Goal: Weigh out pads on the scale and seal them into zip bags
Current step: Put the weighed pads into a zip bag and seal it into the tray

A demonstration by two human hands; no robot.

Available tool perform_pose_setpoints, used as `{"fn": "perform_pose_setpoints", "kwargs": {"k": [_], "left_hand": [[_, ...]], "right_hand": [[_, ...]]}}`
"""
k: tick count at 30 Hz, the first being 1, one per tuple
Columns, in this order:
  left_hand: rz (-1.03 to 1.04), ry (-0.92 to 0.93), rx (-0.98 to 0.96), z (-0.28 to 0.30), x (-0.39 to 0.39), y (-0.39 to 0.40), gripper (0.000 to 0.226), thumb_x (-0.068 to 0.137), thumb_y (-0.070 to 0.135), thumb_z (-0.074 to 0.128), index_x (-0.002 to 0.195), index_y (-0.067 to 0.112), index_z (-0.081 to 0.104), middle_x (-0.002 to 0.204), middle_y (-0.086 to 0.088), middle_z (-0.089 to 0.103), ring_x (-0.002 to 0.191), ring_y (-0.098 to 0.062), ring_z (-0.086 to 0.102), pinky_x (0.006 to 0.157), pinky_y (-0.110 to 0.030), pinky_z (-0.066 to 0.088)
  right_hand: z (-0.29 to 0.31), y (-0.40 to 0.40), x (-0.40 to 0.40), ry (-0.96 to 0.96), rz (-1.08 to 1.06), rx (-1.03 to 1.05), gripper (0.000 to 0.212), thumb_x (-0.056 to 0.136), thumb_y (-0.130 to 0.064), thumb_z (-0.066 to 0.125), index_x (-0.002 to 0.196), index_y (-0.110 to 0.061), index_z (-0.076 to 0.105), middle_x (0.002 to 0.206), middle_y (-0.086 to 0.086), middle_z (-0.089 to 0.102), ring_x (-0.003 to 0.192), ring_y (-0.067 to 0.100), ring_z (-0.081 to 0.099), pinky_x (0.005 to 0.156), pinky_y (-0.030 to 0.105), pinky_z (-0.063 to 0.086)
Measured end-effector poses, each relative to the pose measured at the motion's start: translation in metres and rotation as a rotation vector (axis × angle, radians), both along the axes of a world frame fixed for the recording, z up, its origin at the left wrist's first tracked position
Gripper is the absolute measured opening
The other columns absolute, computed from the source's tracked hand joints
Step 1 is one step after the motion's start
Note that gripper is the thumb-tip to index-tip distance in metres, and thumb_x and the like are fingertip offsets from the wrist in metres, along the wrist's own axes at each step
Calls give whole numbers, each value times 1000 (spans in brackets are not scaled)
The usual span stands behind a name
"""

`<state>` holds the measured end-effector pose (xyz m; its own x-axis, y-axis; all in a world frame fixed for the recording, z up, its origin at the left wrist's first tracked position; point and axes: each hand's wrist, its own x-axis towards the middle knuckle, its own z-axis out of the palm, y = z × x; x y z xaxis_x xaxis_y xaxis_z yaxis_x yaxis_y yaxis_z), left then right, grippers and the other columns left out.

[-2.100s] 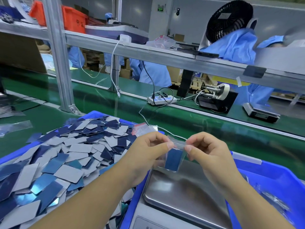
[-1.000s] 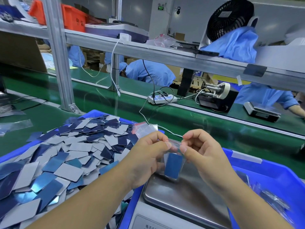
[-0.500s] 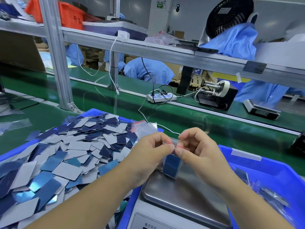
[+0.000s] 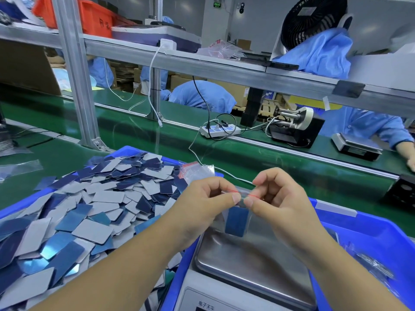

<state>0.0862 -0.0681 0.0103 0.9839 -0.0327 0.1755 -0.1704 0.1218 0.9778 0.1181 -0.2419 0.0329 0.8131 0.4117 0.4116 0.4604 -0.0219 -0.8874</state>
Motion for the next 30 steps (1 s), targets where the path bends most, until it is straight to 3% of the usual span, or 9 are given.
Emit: {"fn": "perform_pose_setpoints", "kwargs": {"k": [3,6,11,20,24,26,28,30], "left_hand": [[25,41,-95,3,0,3,2,69,23,78,68,25,77,73,1,66,78,-16,59,73,-37,49],[-13,92,-157,4,-1,4,4,67,19,80,69,20,77,79,-4,67,82,-19,64,79,-45,54],[-71,114,-223,7,-2,5,9,66,17,83,65,20,74,80,-6,73,79,-14,70,63,-28,57],[-79,144,-234,6,-2,8,10,67,18,79,62,21,70,81,-8,74,79,-14,71,60,-27,55],[-199,168,-165,5,-3,9,7,78,18,80,75,20,74,86,-7,74,72,-12,69,59,-25,55],[-75,45,136,1,-4,8,6,80,24,77,84,21,74,87,-4,75,75,-10,69,65,-23,56],[76,-109,394,-3,-2,6,3,84,29,75,86,27,74,83,9,74,76,-2,66,69,-16,51],[136,-173,382,-3,0,5,5,86,26,71,81,27,73,75,17,69,70,1,60,69,-15,47]], "right_hand": [[2,-4,1,-15,-6,24,25,72,-13,74,82,-31,60,68,-7,64,65,10,56,60,22,47],[3,-6,0,-18,4,27,26,72,-12,74,79,-31,58,68,-5,63,64,10,54,59,22,46],[2,-7,5,11,1,48,24,73,-11,73,78,-31,61,69,-5,62,64,11,54,59,23,48],[2,-8,6,85,45,108,26,68,-6,75,72,-29,64,66,-3,58,59,11,52,56,21,47],[3,-14,8,305,221,159,27,68,6,68,72,-21,65,61,5,54,49,18,53,48,25,47],[2,-18,9,330,215,11,24,69,4,66,74,-19,65,61,5,54,49,17,51,48,25,45],[-3,-21,14,121,59,-383,16,75,-5,70,75,-20,63,66,-4,58,55,8,51,56,23,42],[-10,-21,21,-173,-147,-773,12,83,-20,72,76,-25,64,69,-13,61,61,-3,51,64,21,37]]}}
